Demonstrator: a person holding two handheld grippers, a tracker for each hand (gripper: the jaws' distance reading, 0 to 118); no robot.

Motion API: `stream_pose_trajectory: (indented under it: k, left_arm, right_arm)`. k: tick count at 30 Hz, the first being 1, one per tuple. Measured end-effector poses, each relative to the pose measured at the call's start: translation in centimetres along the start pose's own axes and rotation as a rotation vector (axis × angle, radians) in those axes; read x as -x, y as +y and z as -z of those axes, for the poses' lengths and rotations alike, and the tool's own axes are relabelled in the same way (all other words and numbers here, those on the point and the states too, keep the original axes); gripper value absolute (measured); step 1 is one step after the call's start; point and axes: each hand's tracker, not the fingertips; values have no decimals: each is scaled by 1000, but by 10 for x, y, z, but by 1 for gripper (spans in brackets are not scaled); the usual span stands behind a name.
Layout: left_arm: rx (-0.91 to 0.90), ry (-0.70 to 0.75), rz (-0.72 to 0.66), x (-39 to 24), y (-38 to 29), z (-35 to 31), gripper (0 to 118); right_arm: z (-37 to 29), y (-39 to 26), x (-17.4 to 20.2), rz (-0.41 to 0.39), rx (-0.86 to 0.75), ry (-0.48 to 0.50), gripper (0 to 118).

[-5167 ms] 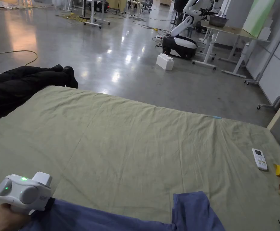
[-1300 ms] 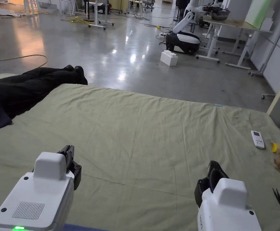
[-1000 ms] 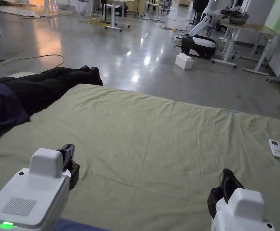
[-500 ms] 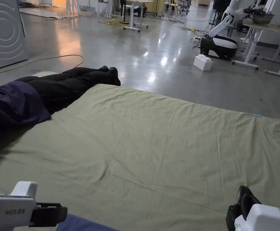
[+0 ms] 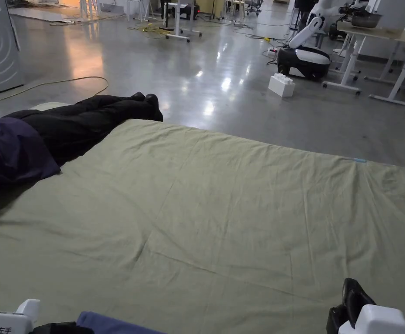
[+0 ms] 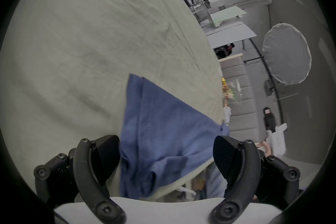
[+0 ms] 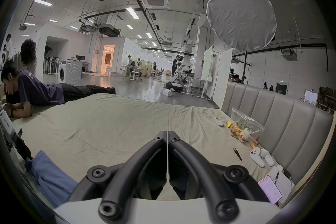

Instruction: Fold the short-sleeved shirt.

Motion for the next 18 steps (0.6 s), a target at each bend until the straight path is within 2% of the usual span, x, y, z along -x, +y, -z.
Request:
stream_pose_trajectory:
  k: [3, 5, 6, 8, 9, 10, 11, 13, 18]
  left_arm:
    - [25, -36, -13, -5, -4, 6, 95]
    - [33, -25, -8, -10, -8, 11, 81]
    - [24, -21, -5, -7, -7, 10, 69]
    - [13, -19, -39, -7, -9, 14, 26]
    - [28, 28, -41, -9, -12, 19, 18]
    - [36, 86, -12, -6, -12, 22, 18]
    - [28, 86, 17, -8, -16, 24, 17]
    - [5, 52, -17, -13, -17, 22, 13]
    - [-7, 136, 62, -31, -12, 15, 11]
  right_arm:
    - [-1, -1, 0, 10, 11, 3, 2]
    - [-1, -3, 1, 9, 16, 6, 2]
    - [-2, -4, 1, 9, 18, 8, 2]
    - [-2, -5, 2, 7, 21, 11, 2]
    - [-2, -5, 3, 6, 22, 12, 2]
    - [-2, -5, 3, 8, 25, 12, 2]
    - [-2, -6, 3, 10, 29, 15, 2]
    - [-2, -7, 2, 13, 32, 16, 2]
    - [-2, -8, -1, 8, 37, 12, 2]
